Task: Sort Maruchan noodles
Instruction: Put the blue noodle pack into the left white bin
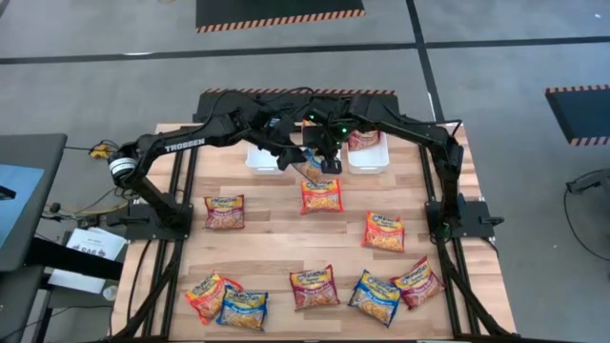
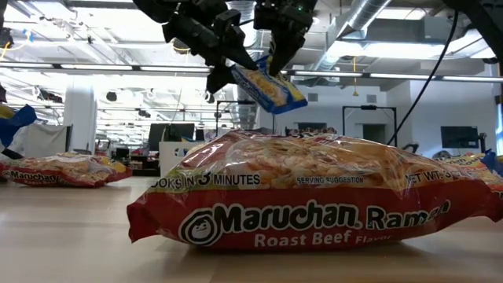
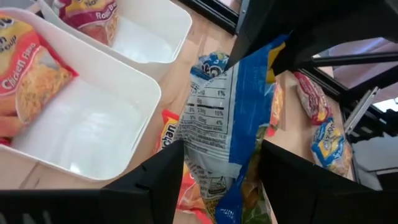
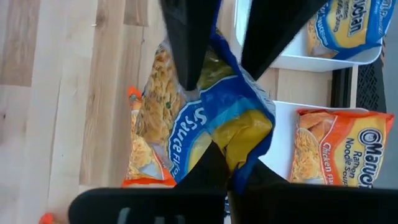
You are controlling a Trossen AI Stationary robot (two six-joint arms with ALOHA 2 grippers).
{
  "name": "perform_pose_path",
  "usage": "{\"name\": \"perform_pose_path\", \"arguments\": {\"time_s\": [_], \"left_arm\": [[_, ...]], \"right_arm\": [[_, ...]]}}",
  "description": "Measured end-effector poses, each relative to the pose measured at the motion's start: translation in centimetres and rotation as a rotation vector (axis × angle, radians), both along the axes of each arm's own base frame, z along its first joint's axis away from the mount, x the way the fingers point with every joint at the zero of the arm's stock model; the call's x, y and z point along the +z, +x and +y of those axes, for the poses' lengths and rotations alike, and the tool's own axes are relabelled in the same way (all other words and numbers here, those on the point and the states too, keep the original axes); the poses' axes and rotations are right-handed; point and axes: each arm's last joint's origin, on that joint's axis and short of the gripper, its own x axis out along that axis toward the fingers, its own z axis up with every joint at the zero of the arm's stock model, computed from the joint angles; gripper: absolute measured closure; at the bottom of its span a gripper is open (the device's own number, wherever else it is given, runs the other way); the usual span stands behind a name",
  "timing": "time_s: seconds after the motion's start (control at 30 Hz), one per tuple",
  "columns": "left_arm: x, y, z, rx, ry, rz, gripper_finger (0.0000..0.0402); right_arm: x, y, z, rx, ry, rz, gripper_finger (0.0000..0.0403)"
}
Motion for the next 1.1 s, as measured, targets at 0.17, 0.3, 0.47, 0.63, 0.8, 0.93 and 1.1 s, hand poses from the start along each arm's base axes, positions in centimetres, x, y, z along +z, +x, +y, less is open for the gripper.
{"name": "perform_pose_path", "arguments": {"time_s": [0.17,0.3,0.47,0.63,0.8,0.93,1.1], "left_arm": [[0.18,0.09,0.04,-0.013,0.005,-0.024,0.0209],[0.18,0.05,-0.07,-0.063,-0.023,-0.036,0.0209],[0.14,0.03,-0.15,-0.1,-0.004,-0.04,0.0231],[0.06,-0.01,-0.06,-0.097,0.041,-0.03,0.03],[0.11,0.01,-0.05,-0.11,0.07,-0.036,0.0354],[0.16,0.04,-0.11,-0.122,0.075,-0.042,0.0379],[0.16,0.05,-0.1,-0.125,0.086,-0.043,0.0385]], "right_arm": [[0.1,0.28,0.25,0.043,-0.025,-0.019,0.0394],[0.2,0.44,0.18,0.045,-0.03,-0.04,0.0394],[0.28,0.5,0.2,0.045,-0.029,-0.05,0.0394],[0.28,0.51,0.23,0.043,-0.027,-0.05,0.0394],[0.28,0.49,0.2,0.048,-0.031,-0.049,0.0389],[0.27,0.47,0.15,0.045,-0.049,-0.042,0.0363],[0.28,0.6,0.4,0.071,-0.125,-0.024,0.0318]]}}
